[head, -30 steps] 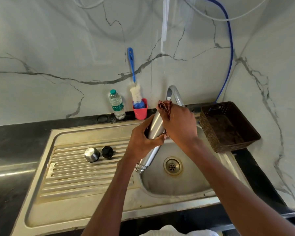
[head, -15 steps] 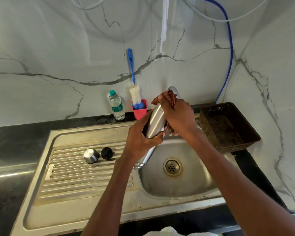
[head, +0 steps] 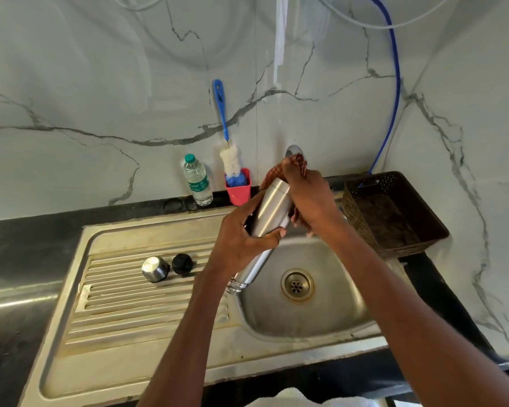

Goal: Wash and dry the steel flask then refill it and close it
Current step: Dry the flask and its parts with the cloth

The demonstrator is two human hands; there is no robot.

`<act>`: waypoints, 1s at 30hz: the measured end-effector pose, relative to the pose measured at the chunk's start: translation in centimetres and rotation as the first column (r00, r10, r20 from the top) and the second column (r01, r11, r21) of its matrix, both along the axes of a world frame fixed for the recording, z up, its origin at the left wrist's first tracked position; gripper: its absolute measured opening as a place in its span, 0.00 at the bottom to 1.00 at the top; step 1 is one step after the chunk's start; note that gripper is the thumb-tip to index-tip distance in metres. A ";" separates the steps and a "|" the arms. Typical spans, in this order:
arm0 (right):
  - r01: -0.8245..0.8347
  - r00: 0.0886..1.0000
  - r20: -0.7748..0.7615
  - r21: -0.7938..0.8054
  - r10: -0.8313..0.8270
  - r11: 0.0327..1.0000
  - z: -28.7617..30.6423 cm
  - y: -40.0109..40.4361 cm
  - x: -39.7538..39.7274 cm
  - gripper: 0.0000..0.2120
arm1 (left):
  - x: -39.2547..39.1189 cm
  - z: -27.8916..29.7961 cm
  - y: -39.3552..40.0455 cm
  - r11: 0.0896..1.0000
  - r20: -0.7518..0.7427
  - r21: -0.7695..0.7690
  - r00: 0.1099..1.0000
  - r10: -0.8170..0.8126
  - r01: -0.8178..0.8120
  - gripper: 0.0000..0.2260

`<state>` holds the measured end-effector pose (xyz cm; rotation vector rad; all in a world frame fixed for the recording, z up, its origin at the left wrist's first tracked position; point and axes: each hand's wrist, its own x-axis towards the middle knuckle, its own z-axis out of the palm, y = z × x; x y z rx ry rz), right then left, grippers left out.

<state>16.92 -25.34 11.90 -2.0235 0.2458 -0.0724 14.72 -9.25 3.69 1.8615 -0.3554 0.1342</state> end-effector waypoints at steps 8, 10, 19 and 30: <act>-0.074 0.975 -0.128 0.591 0.184 0.803 -2.8 2.8 -2.4 0.30 | 0.4 0.2 -3.1 0.864 -0.217 -0.389 0.943 0.253 -0.321 0.21; -0.076 0.974 -0.140 0.539 0.178 0.839 -3.8 3.4 -3.2 0.30 | 1.2 0.4 -3.0 0.786 -0.304 -0.502 0.924 0.231 -0.361 0.28; 0.064 0.870 -0.345 0.787 0.352 0.614 -8.0 1.3 -6.1 0.39 | 3.1 -0.8 -1.0 0.610 -0.527 -0.561 0.809 0.259 -0.560 0.35; -0.215 0.956 0.053 -0.538 0.287 0.815 -10.5 4.4 -9.1 0.35 | 4.4 -1.6 -2.0 0.311 -0.610 -0.357 0.472 0.637 -0.881 0.29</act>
